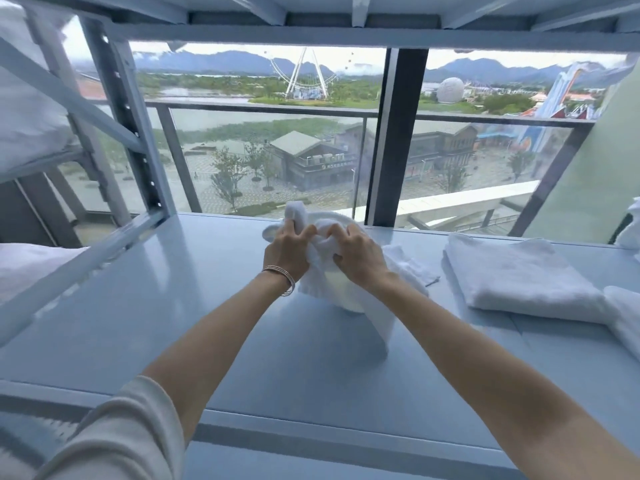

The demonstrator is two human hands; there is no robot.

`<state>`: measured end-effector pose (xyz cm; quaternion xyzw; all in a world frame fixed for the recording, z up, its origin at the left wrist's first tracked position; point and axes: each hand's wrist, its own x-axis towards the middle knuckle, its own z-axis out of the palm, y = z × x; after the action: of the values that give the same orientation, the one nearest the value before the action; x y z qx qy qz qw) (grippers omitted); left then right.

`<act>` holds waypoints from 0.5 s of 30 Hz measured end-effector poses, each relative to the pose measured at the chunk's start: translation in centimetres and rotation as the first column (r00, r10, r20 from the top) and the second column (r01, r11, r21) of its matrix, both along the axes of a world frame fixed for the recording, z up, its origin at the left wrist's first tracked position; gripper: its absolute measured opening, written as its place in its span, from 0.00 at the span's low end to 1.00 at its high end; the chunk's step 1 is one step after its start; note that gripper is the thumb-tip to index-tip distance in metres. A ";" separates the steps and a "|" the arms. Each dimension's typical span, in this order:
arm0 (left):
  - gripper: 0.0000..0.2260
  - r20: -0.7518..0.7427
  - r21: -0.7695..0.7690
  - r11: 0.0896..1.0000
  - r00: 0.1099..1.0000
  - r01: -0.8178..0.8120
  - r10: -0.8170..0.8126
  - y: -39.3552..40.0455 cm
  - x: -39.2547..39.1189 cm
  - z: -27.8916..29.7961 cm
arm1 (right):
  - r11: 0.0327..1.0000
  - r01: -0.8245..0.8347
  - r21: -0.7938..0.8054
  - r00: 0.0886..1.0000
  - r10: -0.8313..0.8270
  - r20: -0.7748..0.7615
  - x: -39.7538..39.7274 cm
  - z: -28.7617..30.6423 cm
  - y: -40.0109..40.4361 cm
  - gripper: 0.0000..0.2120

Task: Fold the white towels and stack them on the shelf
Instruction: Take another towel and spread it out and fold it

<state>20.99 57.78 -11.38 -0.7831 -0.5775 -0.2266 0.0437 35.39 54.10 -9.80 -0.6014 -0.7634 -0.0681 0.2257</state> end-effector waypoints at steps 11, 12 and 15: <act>0.34 -0.237 -0.507 0.852 0.928 0.133 -0.286 0.9 -15.2 -5.5 | 0.965 -0.002 -0.263 0.987 0.044 0.156 -8.4 -6.3 0.7 0.29; 0.29 -0.256 -0.500 0.853 0.916 0.148 -0.308 1.0 -15.1 -4.6 | 0.972 0.001 -0.237 0.991 0.032 0.133 -8.1 -6.3 0.5 0.31; 0.21 -0.368 -0.357 0.929 0.900 0.097 -0.235 1.2 -13.4 -1.3 | 0.980 0.009 -0.201 0.997 0.007 0.080 -6.4 -6.6 -0.2 0.35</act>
<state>7.56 58.96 -12.66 -0.8560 -0.5155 0.0370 0.0107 28.98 53.93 -16.41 -0.6182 -0.7746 -0.0148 0.1329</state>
